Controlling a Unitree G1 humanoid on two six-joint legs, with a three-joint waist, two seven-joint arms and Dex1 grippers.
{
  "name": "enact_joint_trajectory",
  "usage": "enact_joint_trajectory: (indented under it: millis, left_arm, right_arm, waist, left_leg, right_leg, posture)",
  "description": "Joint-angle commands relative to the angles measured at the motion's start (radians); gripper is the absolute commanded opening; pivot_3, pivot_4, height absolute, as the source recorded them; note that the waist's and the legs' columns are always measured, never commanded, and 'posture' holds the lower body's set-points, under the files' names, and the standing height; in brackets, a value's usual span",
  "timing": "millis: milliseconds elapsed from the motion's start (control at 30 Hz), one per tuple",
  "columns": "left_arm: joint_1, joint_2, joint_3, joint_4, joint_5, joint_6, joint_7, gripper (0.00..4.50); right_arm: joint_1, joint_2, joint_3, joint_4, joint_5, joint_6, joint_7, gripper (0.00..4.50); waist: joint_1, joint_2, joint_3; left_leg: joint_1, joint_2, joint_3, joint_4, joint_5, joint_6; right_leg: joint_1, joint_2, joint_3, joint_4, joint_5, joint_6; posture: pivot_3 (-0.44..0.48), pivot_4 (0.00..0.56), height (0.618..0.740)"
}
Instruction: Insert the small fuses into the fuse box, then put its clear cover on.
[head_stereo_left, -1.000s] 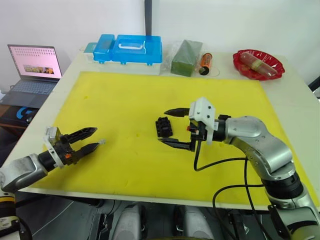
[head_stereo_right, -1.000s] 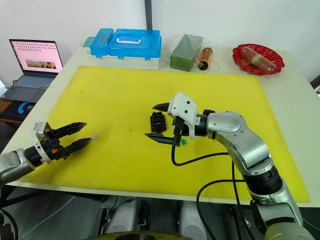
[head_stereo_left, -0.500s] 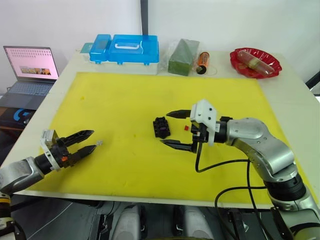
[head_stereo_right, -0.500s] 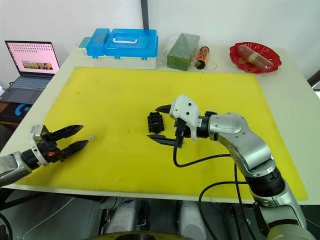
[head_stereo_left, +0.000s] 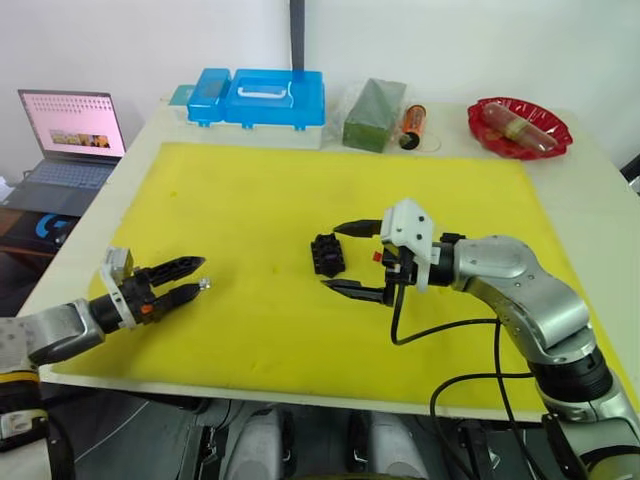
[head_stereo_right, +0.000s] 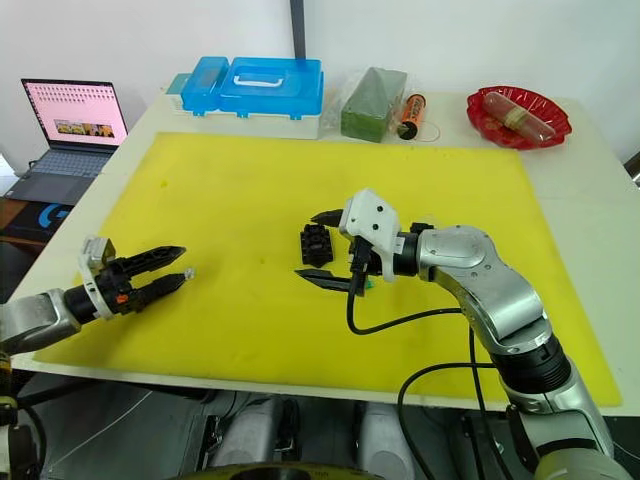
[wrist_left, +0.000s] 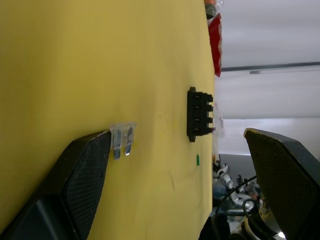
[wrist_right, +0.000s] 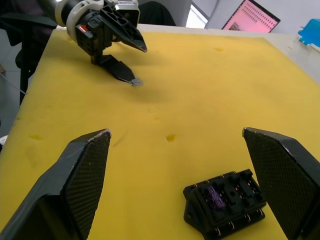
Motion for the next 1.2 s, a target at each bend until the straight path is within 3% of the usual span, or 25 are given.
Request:
enact_joint_trajectory:
  millis: [33,367,733,867,1200]
  left_arm:
    - [-0.033,-0.038,0.0,0.0,0.035,0.004,0.038,4.45]
    - [0.033,-0.075,0.041,-0.093,0.019,0.073,0.125,4.45]
    - [0.122,-0.108,0.065,-0.17,0.064,0.03,0.118,4.45]
    - [0.162,-0.112,0.052,-0.173,0.125,-0.014,0.088,3.58]
    - [0.202,-0.071,0.036,-0.106,0.272,-0.07,-0.059,0.02]
  right_arm:
    - [-0.003,-0.005,-0.027,-0.035,0.01,-0.013,0.003,4.5]
    - [0.01,-0.012,-0.03,-0.046,0.01,-0.011,0.001,4.5]
    - [0.004,-0.011,-0.03,-0.039,0.009,-0.01,0.002,4.5]
    - [0.001,-0.009,-0.03,-0.032,0.008,-0.013,0.003,4.5]
    - [0.005,-0.012,-0.036,-0.008,0.004,-0.026,0.012,4.5]
  waist:
    - [0.003,0.0,0.0]
    - [-0.005,0.0,0.0]
    - [-0.011,0.001,0.0]
    - [-0.013,0.003,-0.002]
    - [-0.032,0.011,-0.006]
  left_leg:
    - [0.0,0.0,0.0,0.0,0.0,0.0]
    - [0.0,-0.002,0.0,-0.001,0.0,0.001]
    - [0.0,-0.002,0.001,-0.003,-0.001,0.001]
    - [0.0,-0.002,0.002,-0.003,-0.001,0.002]
    - [0.0,-0.001,0.005,-0.007,-0.001,0.001]
  right_leg:
    - [0.0,-0.001,0.0,0.0,0.0,0.0]
    - [0.0,-0.003,-0.001,-0.001,0.0,0.0]
    - [-0.001,-0.003,-0.001,-0.002,0.0,0.0]
    - [-0.001,-0.003,-0.001,-0.002,0.0,0.0]
    - [-0.006,-0.004,-0.001,-0.002,0.0,0.0]
  posture:
    - [0.0,0.15,0.74]
    - [0.0,0.15,0.74]
    - [0.0,0.15,0.74]
    - [0.0,0.15,0.74]
    - [0.0,0.15,0.74]
